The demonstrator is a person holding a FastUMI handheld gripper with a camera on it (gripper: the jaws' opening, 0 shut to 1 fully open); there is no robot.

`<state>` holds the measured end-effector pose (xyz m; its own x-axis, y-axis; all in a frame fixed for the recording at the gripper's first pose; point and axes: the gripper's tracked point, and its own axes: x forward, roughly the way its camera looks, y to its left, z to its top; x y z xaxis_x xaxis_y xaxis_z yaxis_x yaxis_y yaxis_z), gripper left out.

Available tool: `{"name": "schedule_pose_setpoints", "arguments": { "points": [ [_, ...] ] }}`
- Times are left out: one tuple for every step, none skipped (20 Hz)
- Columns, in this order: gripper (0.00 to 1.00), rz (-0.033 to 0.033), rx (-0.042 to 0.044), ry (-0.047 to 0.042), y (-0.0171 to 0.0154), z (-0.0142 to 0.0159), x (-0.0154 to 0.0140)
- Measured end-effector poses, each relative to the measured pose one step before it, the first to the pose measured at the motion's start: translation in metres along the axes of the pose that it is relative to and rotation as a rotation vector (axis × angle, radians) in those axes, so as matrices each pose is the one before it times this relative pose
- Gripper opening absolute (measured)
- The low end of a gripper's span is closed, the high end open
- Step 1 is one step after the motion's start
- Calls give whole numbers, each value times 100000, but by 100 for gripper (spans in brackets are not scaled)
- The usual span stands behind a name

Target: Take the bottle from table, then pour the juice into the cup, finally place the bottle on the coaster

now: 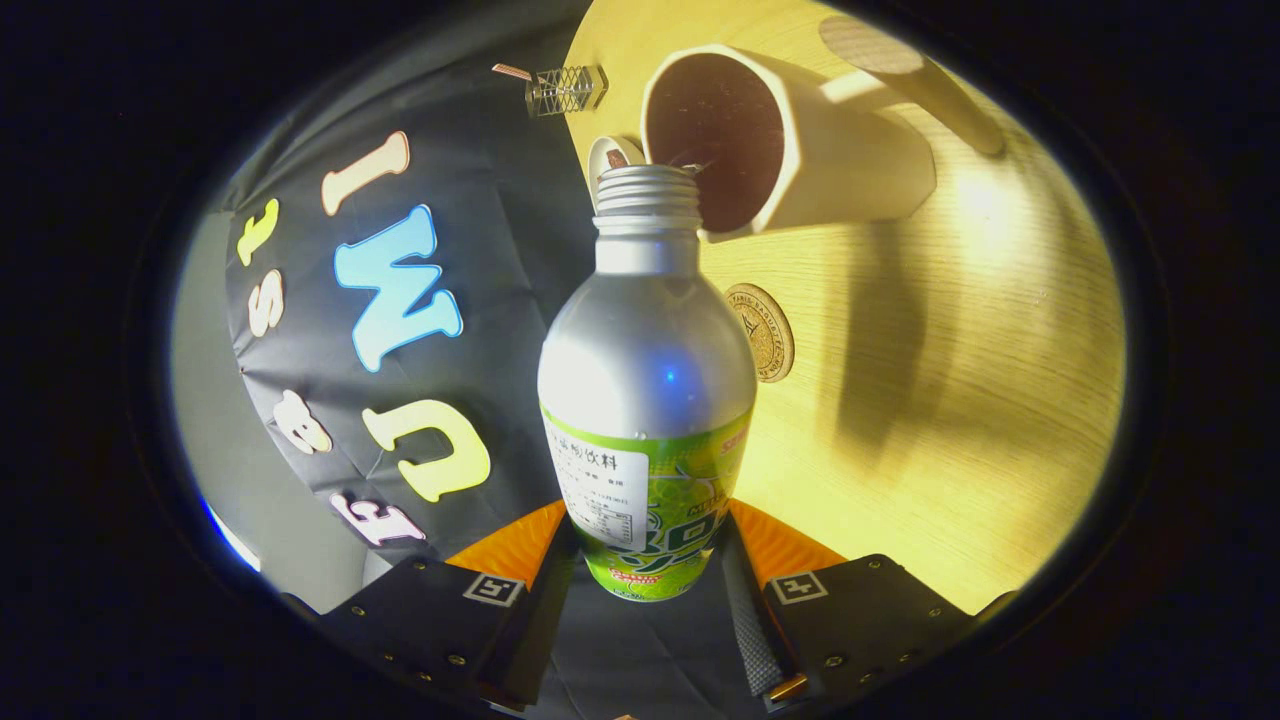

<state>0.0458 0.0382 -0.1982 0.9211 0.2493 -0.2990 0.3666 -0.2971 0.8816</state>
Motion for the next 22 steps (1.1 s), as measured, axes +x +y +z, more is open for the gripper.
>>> {"name": "schedule_pose_setpoints", "arguments": {
  "points": [
    [74, 237, 546, -78, 40, 5, 0],
    [74, 45, 559, -28, 8, 57, -96],
    [74, 219, 602, -17, 29, 1, -32],
    [74, 290, 763, 227, 66, 54, -42],
    [74, 353, 643, -71, 16, 75, -12],
    [74, 333, 587, 163, 45, -82, -13],
    [74, 177, 616, 0, -16, -46, 58],
    [74, 197, 676, 113, 20, 28, -43],
    [74, 157, 709, -25, 53, -14, 32],
    [74, 120, 639, 165, 51, -29, 1],
    [74, 292, 608, 63, 41, -51, 0],
    [74, 113, 746, 386, -32, -136, 91],
    [74, 116, 726, 480, 25, -173, 47],
    [74, 239, 958, 702, 151, -225, 80],
    [74, 71, 812, 423, 6, 13, -57],
    [74, 165, 742, 180, 30, 178, -133],
    [74, 234, 730, 2, 20, 35, -117],
    [74, 155, 569, 154, 36, -7, 51],
    [74, -45, 394, 129, -50, 0, -55],
    [74, -190, 385, 625, 36, -1, -53],
    [74, -98, 562, 681, -16, -20, -92],
    [74, 168, 828, 177, 121, 120, -76]
  ]
}}
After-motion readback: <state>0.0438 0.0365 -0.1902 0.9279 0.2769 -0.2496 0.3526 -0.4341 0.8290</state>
